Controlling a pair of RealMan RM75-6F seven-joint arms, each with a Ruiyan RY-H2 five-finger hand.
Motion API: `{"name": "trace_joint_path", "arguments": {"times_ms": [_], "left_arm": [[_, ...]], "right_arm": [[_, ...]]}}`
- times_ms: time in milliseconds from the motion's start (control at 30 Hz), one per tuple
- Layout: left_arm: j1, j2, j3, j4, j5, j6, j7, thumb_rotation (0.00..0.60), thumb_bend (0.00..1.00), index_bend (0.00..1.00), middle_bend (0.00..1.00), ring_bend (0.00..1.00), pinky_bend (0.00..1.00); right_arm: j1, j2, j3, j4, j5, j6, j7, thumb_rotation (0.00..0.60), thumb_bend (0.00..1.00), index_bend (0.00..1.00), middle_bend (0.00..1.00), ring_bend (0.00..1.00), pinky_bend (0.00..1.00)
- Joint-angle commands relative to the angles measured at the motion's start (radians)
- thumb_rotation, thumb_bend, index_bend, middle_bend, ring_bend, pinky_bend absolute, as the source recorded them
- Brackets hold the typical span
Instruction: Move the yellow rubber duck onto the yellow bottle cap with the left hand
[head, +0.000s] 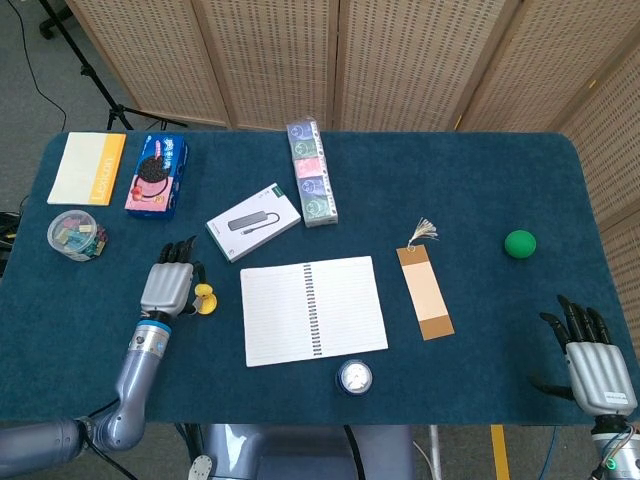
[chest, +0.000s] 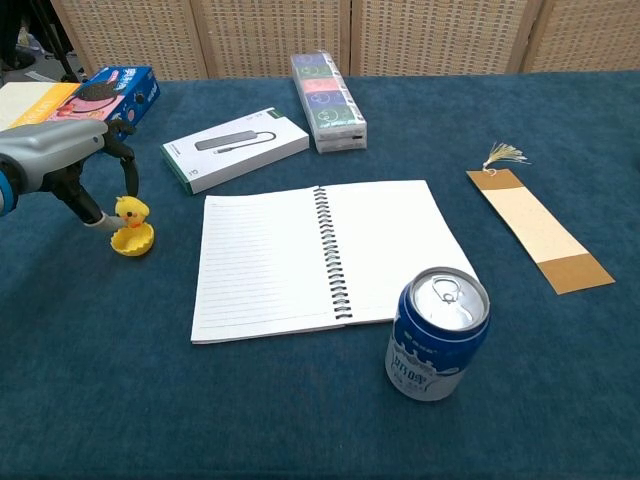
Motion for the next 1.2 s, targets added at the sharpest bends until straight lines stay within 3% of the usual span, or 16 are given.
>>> {"name": "trace_joint_path", "arguments": {"times_ms": [33, 867, 1067, 1200], "left_arm": [[-0.005, -0.008, 0.002, 0.001, 0.003, -0.003, -0.003, 0.6, 0.27, 0.57, 0.0, 0.0, 0.0], [-0.012, 0.003, 0.025, -0.053, -0.006, 0.031, 0.032, 0.6, 0.27, 0.57, 0.0, 0.0, 0.0], [-0.023, 0.025, 0.034, -0.084, -0.067, 0.028, 0.094, 0.6, 0.26, 0.57, 0.0, 0.0, 0.0], [-0.036, 0.029, 0.039, -0.088, -0.113, 0.027, 0.136, 0.6, 0.24, 0.5, 0.0, 0.0, 0.0]], "right_arm": [[0.0, 0.001, 0.0, 0.0, 0.0, -0.001, 0.002, 0.6, 0.0, 0.16, 0.0, 0.0, 0.03], [-0.002, -0.002, 0.003, 0.004, -0.005, 0.004, 0.006, 0.6, 0.0, 0.16, 0.0, 0.0, 0.04], [-0.003, -0.004, 0.003, 0.004, -0.007, 0.004, 0.002, 0.6, 0.0, 0.16, 0.0, 0.0, 0.03], [-0.004, -0.003, 0.004, 0.004, -0.006, 0.007, 0.005, 0.6, 0.0, 0.16, 0.0, 0.0, 0.03]]}}
